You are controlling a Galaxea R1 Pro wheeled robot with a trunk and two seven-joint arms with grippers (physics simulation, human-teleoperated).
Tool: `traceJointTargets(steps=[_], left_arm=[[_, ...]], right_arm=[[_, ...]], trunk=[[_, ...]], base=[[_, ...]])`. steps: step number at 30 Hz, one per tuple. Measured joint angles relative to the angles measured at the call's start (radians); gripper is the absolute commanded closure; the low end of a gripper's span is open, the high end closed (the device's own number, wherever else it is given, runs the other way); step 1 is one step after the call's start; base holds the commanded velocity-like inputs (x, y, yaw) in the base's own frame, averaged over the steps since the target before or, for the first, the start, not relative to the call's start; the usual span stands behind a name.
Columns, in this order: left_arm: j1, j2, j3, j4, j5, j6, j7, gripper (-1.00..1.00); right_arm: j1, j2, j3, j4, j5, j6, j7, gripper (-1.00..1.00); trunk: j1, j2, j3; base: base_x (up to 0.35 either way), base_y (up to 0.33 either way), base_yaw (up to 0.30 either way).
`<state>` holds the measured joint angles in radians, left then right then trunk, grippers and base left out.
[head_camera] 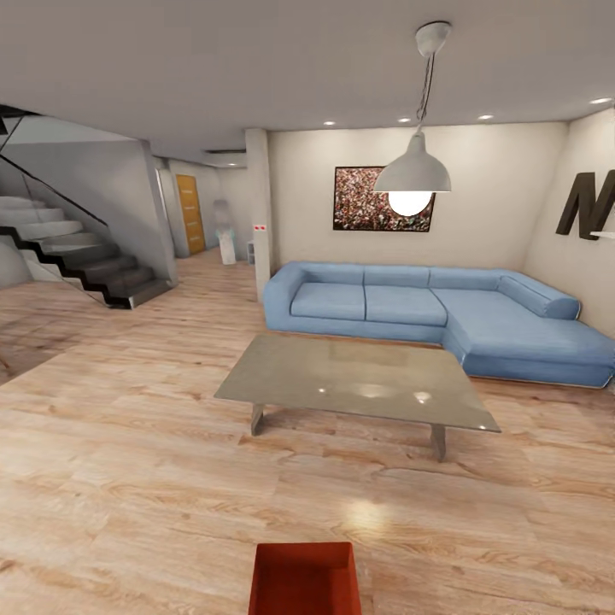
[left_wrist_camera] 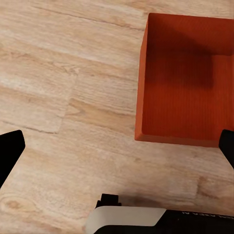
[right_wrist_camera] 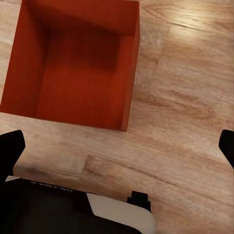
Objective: Move the two storage containers from the living room to the garage. In the garage, place one container on the floor and stack the other container on top of it (either order is fine).
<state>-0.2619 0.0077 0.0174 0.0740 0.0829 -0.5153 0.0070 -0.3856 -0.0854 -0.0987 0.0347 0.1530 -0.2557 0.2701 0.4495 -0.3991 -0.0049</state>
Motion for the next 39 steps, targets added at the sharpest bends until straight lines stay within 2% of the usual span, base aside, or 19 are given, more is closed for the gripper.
traceJointTargets(steps=[32,39], left_arm=[[0.000,0.000,0.000,0.000,0.000,0.000,0.000,-1.00],[0.000,0.001,0.000,0.000,0.001,0.000,0.000,-1.00]], right_arm=[[0.000,0.000,0.000,0.000,0.002,0.000,0.000,-1.00],[0.000,0.000,0.000,0.000,0.001,0.000,0.000,-1.00]], trunk=[[0.000,0.000,0.001],[0.000,0.000,0.001]], base=[[0.001,0.000,-0.021],[0.130,0.087,0.000]])
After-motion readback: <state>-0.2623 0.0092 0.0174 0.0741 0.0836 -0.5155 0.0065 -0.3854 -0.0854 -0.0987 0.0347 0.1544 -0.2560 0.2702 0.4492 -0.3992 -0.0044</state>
